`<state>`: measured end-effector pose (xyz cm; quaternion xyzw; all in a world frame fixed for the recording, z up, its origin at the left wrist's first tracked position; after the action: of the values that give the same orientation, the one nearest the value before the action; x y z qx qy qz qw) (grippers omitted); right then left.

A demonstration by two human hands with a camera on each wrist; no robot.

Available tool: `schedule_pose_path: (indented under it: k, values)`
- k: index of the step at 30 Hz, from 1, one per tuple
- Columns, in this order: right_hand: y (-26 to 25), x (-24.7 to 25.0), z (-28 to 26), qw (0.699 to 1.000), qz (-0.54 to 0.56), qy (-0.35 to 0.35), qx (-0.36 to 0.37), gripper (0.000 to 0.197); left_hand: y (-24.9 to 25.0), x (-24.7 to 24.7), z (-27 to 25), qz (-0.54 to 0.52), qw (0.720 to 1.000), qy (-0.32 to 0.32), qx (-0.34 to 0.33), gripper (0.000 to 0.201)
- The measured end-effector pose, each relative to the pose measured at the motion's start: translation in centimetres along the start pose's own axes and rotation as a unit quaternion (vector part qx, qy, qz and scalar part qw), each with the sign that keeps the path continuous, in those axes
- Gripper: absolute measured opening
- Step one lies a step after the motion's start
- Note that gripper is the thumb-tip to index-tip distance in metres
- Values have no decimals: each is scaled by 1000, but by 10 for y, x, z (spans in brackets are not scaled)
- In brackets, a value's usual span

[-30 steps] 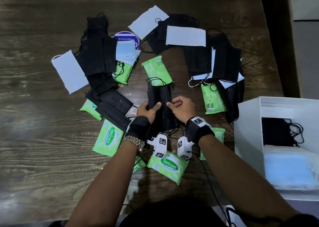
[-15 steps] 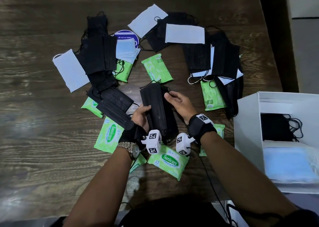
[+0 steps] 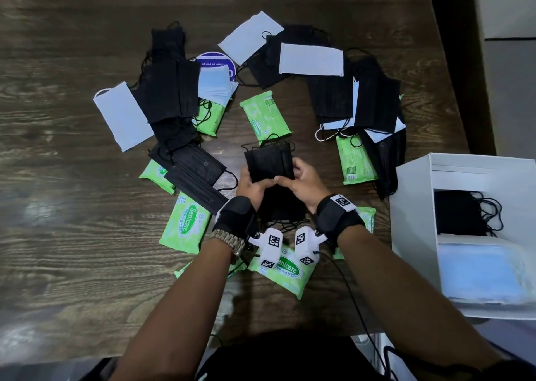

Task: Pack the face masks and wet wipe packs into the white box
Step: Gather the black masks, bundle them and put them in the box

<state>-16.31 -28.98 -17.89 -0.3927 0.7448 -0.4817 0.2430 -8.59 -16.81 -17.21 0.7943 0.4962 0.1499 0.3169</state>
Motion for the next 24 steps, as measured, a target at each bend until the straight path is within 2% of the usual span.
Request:
schedule_pose_path:
  k: [3, 6, 10, 12, 15, 17, 24]
  values:
    - [-5, 0, -2, 999, -32, 13, 29, 40, 4, -2, -6, -9, 1000, 5, -18, 46]
    - [-18, 5, -6, 993, -84, 37, 71, 35, 14, -4, -14, 33, 995, 12, -89, 45]
    - [-50, 19, -14, 980, -58, 103, 162, 21, 37, -8, -23, 85, 979, 19, -186, 27]
    - [-56, 23, -18, 976, -37, 111, 183, 23, 46, -11, -28, 91, 972, 14, -214, 28]
    - [-52, 23, -22, 973, -69, 101, 196, 38, 46, -16, -29, 106, 969, 0, -222, 39]
    - [-47, 24, -23, 972, -90, 98, 193, 39, 44, -20, -25, 126, 969, -9, -214, 42]
    - [-53, 34, -29, 959, -163, 91, 214, 42, 51, -27, -27, 131, 967, -33, -217, 34]
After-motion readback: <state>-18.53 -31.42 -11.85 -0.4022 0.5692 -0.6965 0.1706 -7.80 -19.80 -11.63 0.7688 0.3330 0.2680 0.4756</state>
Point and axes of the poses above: each hand's wrist, its own z-axis towards the middle knuckle, its own x-axis out of the back of the hand, y = z × x, the point moved 8 cm from there along z, towards the middle knuckle, and after that the axes turned 9 degrees about x, right-handed, at the moved point
